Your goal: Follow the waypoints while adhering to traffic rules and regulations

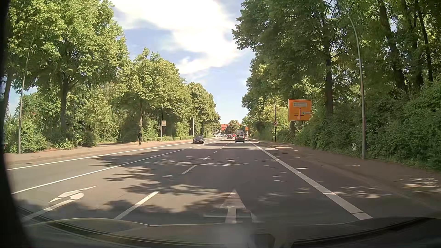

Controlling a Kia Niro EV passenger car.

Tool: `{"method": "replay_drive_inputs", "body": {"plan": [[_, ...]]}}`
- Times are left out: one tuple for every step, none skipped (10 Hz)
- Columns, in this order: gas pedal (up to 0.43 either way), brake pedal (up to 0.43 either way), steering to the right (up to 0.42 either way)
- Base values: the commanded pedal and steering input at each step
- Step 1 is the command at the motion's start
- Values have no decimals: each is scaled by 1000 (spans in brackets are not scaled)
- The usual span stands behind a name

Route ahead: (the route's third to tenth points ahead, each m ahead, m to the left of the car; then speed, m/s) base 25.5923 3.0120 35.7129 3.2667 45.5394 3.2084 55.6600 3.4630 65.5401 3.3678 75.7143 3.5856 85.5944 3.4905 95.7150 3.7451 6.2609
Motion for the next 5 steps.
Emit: {"method": "replay_drive_inputs", "body": {"plan": [[138,6,3],[138,6,3],[138,6,4],[138,6,4],[138,6,5]]}}
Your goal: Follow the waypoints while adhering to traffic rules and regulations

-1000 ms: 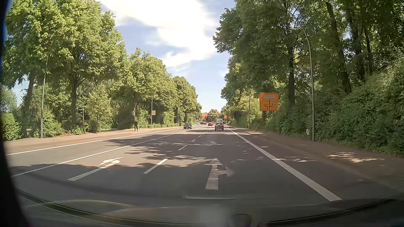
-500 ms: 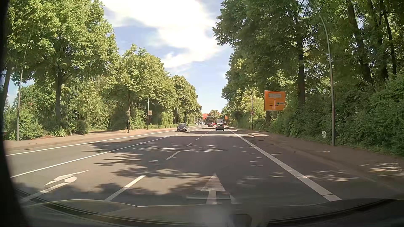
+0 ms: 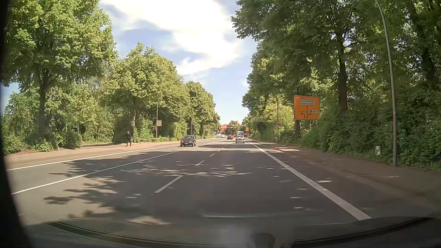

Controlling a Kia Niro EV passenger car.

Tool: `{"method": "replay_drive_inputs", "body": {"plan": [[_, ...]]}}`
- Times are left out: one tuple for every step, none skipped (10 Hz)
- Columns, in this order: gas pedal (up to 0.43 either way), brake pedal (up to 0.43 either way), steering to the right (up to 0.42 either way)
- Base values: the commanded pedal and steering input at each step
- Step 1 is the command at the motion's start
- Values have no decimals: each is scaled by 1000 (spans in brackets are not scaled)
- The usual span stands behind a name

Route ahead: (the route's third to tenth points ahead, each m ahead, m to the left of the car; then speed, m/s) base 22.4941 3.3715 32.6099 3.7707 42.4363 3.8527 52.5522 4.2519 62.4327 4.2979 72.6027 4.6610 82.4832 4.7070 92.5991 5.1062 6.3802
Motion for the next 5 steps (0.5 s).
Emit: {"method": "replay_drive_inputs", "body": {"plan": [[138,6,4],[138,6,4],[138,6,4],[138,6,4],[138,6,5]]}}
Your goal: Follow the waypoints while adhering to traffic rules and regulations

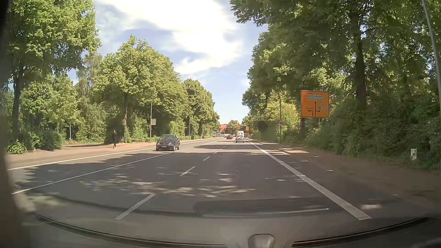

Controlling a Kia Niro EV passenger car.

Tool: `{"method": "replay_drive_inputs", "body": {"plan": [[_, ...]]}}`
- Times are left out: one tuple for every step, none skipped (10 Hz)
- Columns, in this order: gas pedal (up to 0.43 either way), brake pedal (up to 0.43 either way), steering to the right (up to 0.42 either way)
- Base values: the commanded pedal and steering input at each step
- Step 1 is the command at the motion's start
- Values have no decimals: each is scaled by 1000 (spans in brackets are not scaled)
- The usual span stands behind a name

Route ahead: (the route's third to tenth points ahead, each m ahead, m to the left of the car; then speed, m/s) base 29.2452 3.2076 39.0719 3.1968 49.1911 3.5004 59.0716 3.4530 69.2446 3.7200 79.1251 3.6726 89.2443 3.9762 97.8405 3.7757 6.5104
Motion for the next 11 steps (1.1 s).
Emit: {"method": "replay_drive_inputs", "body": {"plan": [[138,6,5],[138,6,5],[138,6,5],[138,6,4],[138,6,5],[138,6,5],[138,6,4],[138,6,5],[138,6,5],[138,6,5],[138,6,5]]}}
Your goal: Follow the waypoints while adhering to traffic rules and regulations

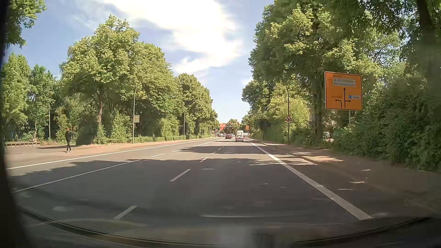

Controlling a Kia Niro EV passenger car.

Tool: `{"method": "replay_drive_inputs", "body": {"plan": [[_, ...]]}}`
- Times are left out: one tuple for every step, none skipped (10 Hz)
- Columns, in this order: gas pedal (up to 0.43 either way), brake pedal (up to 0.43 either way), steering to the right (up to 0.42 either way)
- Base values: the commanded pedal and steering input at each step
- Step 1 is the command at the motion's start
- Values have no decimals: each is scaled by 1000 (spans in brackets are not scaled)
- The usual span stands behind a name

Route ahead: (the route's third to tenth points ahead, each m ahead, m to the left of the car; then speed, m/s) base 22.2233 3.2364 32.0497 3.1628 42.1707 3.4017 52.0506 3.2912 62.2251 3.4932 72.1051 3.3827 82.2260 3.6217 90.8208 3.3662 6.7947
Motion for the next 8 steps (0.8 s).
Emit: {"method": "replay_drive_inputs", "body": {"plan": [[138,6,5],[138,6,5],[138,6,5],[138,6,5],[138,6,5],[138,6,5],[138,6,5],[138,6,4]]}}
